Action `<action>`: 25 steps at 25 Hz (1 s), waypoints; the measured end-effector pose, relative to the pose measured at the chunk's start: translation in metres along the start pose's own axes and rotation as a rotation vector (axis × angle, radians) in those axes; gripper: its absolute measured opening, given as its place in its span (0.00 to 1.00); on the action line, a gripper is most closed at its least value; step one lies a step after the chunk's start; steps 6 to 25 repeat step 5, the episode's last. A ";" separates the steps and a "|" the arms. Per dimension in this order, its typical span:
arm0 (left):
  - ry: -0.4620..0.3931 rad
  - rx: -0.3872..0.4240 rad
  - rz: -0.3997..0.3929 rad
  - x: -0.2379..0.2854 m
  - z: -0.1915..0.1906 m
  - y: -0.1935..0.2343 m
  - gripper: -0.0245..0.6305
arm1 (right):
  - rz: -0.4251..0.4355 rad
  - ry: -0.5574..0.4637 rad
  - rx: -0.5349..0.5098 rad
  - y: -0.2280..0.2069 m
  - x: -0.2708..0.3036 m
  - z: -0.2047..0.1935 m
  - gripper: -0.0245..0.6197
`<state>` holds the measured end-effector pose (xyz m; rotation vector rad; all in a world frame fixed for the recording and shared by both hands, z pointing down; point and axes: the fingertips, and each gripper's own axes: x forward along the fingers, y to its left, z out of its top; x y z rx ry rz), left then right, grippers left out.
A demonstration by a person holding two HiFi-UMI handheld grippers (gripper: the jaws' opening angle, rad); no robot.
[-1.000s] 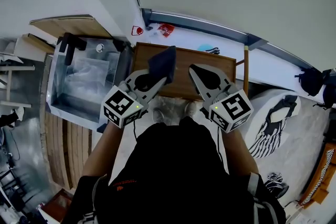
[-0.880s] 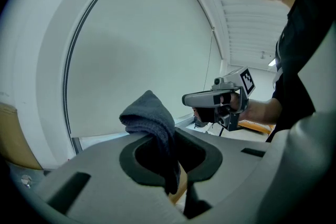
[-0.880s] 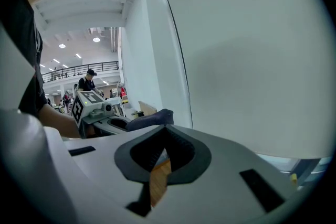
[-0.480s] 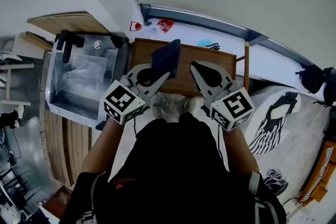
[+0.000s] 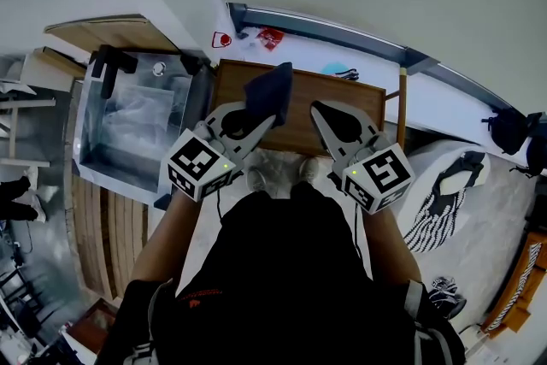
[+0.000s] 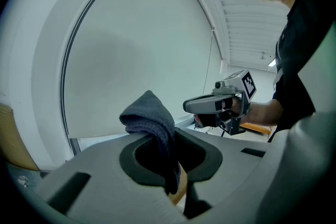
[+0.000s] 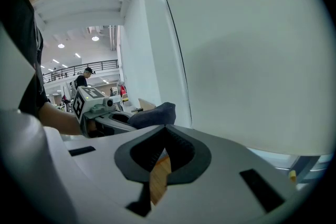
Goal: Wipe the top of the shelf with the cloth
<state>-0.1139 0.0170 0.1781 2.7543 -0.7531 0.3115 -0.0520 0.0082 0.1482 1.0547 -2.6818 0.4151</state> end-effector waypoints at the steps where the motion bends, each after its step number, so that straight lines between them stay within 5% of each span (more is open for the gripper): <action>1: 0.000 -0.002 0.002 0.000 0.000 0.000 0.12 | 0.001 0.002 0.001 0.000 -0.001 -0.001 0.04; 25: -0.001 -0.004 0.008 0.000 -0.001 -0.002 0.12 | 0.003 0.007 0.004 0.000 -0.004 -0.003 0.04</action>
